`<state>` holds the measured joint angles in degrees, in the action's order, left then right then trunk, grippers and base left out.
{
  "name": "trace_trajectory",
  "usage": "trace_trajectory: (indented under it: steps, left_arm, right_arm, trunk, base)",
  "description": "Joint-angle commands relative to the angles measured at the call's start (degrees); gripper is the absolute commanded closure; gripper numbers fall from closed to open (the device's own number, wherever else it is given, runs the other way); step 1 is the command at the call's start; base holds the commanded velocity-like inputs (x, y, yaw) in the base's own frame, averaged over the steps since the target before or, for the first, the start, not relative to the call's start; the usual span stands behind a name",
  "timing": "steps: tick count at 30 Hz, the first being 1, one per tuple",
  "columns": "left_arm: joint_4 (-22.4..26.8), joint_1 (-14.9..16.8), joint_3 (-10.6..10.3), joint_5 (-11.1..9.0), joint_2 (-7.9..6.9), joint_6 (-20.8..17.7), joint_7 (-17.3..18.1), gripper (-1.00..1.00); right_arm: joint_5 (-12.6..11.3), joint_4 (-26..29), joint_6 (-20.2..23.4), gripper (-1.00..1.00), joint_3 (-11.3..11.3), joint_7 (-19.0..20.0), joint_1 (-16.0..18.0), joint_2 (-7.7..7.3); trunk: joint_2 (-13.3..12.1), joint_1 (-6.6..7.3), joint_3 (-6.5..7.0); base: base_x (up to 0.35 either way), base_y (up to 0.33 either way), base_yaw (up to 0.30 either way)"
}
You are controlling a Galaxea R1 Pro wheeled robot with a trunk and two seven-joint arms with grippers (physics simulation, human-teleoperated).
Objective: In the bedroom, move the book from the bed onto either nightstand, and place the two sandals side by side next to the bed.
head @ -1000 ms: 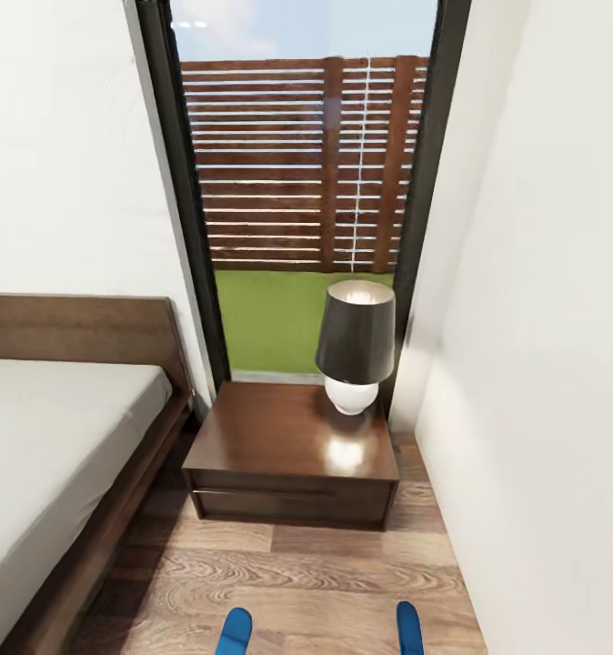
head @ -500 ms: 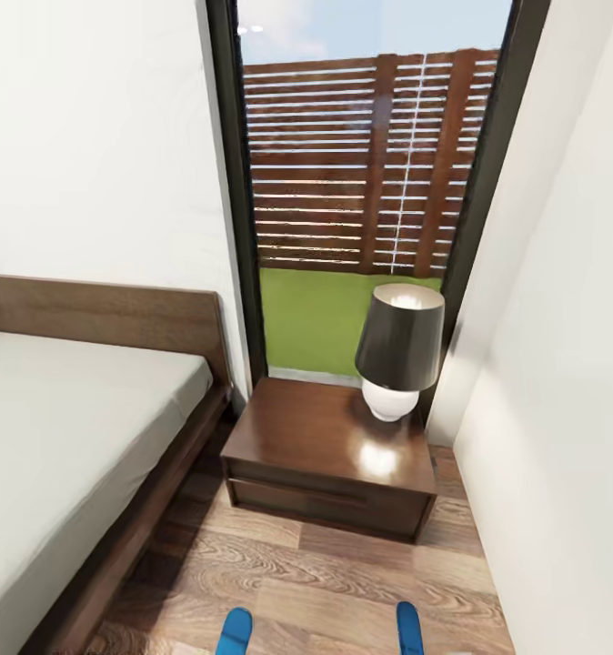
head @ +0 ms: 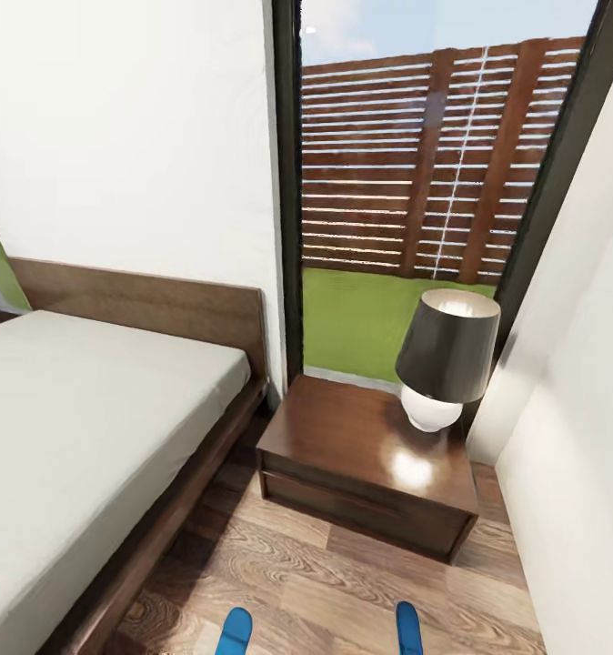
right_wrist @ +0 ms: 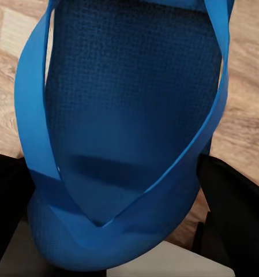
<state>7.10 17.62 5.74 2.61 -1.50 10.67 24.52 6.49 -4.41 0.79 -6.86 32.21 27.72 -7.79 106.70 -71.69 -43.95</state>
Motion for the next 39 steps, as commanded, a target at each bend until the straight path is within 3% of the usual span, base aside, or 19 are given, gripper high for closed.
trace_trajectory:
  steps: [1, 15, 27, 39]
  left_arm:
    - [-0.1, 0.0, 0.5, 0.3, 0.01, 0.1, 0.3, 1.00]
    - [-0.1, 0.0, 0.4, 0.3, 0.01, 0.1, 0.3, 1.00]
    - [-0.1, 0.0, 0.5, 0.3, 0.10, 0.1, 0.3, 1.00]
    - [-0.1, 0.0, 0.5, 0.3, 0.10, 0.1, 0.3, 1.00]
  right_arm:
    - [0.5, -0.1, 0.1, 1.00, -0.5, 0.1, 0.1, -0.04]
    - [0.5, -0.1, 0.1, 1.00, -0.5, 0.1, 0.1, -0.05]
    - [0.7, -0.1, 0.1, 1.00, -0.5, 0.1, 0.1, -0.04]
    - [0.7, -0.1, 0.1, 1.00, -0.5, 0.1, 0.1, -0.04]
  trunk:
    - [0.0, 0.01, -0.05]
    - [0.0, 0.01, -0.05]
    - [0.0, 0.01, -0.05]
    - [0.0, 0.01, -0.05]
  base:
    - [0.000, 0.000, 0.287]
    - [0.000, 0.000, 0.285]
    - [0.000, -0.139, 0.058]
    - [0.000, -0.018, 0.272]
